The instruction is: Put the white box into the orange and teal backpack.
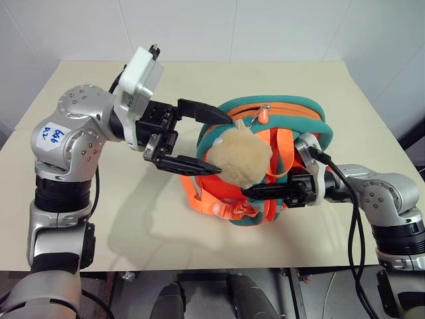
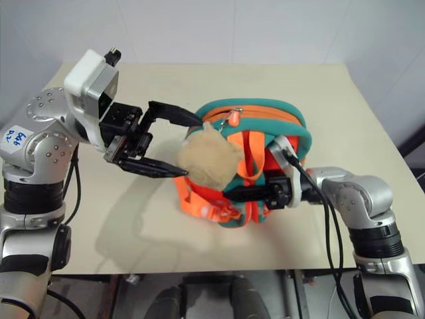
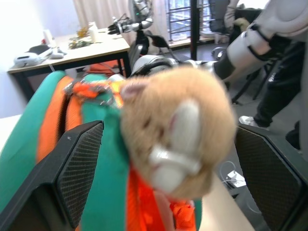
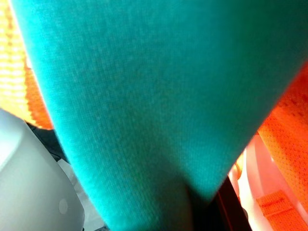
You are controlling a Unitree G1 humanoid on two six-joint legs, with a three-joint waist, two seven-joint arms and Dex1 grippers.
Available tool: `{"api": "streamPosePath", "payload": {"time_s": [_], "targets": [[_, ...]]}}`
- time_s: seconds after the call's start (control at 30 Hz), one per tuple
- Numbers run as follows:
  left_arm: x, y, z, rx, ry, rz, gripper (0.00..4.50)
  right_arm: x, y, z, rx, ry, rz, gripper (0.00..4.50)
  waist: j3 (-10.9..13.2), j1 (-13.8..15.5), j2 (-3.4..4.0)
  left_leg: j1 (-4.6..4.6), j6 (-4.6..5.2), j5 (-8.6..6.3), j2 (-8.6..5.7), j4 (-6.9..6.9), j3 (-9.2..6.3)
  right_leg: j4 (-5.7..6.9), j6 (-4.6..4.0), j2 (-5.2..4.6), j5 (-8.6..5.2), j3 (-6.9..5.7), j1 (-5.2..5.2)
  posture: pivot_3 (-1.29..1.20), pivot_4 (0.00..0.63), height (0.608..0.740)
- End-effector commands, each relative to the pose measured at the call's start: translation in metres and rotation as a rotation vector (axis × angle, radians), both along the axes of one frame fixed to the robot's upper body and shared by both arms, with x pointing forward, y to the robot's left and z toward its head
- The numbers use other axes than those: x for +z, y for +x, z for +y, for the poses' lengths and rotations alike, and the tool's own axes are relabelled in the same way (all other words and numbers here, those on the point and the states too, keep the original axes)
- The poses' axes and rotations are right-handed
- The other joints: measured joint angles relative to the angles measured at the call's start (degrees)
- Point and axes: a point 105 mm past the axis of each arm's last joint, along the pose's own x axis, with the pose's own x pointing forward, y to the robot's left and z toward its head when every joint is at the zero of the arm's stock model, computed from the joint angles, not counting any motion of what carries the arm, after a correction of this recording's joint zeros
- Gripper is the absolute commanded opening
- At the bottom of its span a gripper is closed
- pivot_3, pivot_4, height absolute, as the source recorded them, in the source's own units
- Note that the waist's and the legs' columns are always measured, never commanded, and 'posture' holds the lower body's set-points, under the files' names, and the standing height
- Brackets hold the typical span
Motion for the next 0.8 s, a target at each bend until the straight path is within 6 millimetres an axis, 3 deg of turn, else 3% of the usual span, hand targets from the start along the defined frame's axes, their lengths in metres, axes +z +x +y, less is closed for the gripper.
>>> {"api": "streamPosePath", "payload": {"time_s": [0.03, 0.17, 0.4, 0.57, 0.8], "targets": [[0.004, -0.017, -0.009, -0.066, -0.014, -0.026, 4.48, 0.002, -0.004, 0.005, 0.026, 0.010, -0.020, 0.00, 0.0, 0.0, 0.00, 0.00, 0.00, 0.00, 0.00, 0.01, 0.00, 0.00, 0.00, 0.00, 0.00, 0.01, 0.00, 0.00, 0.150, 0.740], [-0.005, -0.018, -0.015, -0.072, 0.020, -0.019, 4.48, 0.002, -0.004, 0.006, 0.027, 0.012, -0.021, 0.00, 0.0, 0.0, 0.00, 0.01, 0.00, 0.00, 0.00, 0.02, 0.00, 0.02, 0.00, 0.00, 0.00, 0.01, 0.01, 0.00, 0.150, 0.740], [-0.026, 0.005, -0.023, 0.029, 0.100, -0.109, 4.48, 0.003, -0.005, 0.007, 0.025, 0.018, -0.025, 0.00, 0.0, 0.0, 0.00, 0.02, 0.00, 0.00, -0.01, 0.02, 0.02, 0.00, 0.00, 0.01, 0.00, 0.03, 0.01, 0.00, 0.150, 0.740], [-0.015, 0.015, -0.028, 0.075, 0.033, -0.191, 3.31, 0.003, -0.005, 0.006, 0.018, 0.019, -0.027, 0.00, 0.0, 0.1, 0.00, 0.02, 0.00, 0.00, -0.01, 0.04, 0.02, 0.00, 0.00, 0.01, 0.00, 0.04, 0.01, 0.00, 0.150, 0.740], [-0.003, 0.007, -0.026, 0.030, -0.019, -0.181, 1.32, 0.003, -0.004, 0.006, 0.015, 0.021, -0.027, 0.00, 0.0, 0.0, 0.00, 0.01, 0.00, 0.00, -0.01, 0.01, 0.02, 0.00, 0.00, 0.01, 0.00, 0.04, 0.01, 0.00, 0.150, 0.740]]}}
